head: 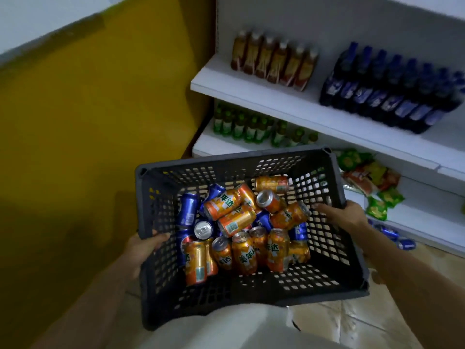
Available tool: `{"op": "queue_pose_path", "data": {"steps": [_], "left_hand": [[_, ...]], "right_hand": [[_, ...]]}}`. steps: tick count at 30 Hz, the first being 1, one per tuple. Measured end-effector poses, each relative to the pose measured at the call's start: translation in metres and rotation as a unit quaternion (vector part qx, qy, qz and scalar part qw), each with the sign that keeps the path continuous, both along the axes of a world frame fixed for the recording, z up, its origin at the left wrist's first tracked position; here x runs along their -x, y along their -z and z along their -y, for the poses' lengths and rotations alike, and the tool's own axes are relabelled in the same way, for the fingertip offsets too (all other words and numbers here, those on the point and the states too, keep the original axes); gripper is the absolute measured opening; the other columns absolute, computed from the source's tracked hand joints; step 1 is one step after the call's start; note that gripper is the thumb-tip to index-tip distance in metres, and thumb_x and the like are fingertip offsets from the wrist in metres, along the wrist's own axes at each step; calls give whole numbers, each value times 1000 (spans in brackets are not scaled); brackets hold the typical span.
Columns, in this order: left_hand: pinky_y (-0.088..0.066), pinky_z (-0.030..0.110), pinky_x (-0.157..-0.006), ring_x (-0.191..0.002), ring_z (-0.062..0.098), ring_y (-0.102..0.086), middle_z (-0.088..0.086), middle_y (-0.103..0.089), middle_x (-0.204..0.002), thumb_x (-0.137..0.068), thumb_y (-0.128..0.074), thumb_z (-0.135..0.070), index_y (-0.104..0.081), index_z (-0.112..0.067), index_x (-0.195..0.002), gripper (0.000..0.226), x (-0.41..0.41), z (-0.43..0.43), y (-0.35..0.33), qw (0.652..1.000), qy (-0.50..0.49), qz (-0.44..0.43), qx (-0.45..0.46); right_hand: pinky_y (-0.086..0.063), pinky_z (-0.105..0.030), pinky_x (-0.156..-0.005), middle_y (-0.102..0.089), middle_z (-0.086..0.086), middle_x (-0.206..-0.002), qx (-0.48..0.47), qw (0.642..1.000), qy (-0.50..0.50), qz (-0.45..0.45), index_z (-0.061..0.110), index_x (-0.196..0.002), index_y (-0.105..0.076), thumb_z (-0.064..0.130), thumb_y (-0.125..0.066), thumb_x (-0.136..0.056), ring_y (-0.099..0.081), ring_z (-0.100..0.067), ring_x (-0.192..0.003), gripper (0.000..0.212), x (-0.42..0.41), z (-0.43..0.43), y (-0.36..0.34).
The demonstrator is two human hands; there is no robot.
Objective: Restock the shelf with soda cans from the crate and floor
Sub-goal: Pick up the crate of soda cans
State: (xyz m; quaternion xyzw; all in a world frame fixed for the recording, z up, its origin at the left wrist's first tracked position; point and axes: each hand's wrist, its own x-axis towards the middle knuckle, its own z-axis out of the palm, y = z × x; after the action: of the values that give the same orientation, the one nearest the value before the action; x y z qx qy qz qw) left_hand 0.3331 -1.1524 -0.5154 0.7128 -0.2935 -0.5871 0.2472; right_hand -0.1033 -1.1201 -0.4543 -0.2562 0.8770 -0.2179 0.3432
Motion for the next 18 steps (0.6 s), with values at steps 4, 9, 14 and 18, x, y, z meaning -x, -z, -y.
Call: {"op": "queue_pose_path", "data": {"steps": [4,9,14,18], "left_hand": [[-47,20,-51,-53,12,-57,4,-57,-68,-82,-71,-4,-57,-11,-72,19,23,45,-14,1000,-29,-7,-9],[-44,13,-36,-38,3,-57,-2,-62,-50,-83,-68,0,-56,-8,-75,17,29,84,-19,995,-103,-8,-11],[-54,34,-72,-75,22,-65,13,-66,-100,-84,-71,-15,-64,-9,-87,9,29,102,-19,984,-163,-18,-63],[-49,44,-91,-100,33,-62,16,-67,-109,-82,-73,-23,-63,-3,-113,38,38,121,-21,975,-209,12,-80]], "right_hand": [[-53,-36,-81,-66,-20,-112,-12,999,-26,-26,1,-120,-60,44,-77,-75,-65,-34,-98,65,21,68,-12],[-53,-36,-81,-65,-20,-115,-46,993,-108,-13,-1,-119,-61,44,-79,-72,-64,-35,-101,67,23,148,-16],[-54,-36,-84,-66,-8,-111,-61,977,-199,35,7,-117,-64,47,-88,-53,-65,-27,-98,79,9,225,-5],[-56,-46,-87,-70,-11,-111,-77,956,-274,63,13,-112,-68,74,-81,-12,-68,-29,-97,119,19,300,28]]}}
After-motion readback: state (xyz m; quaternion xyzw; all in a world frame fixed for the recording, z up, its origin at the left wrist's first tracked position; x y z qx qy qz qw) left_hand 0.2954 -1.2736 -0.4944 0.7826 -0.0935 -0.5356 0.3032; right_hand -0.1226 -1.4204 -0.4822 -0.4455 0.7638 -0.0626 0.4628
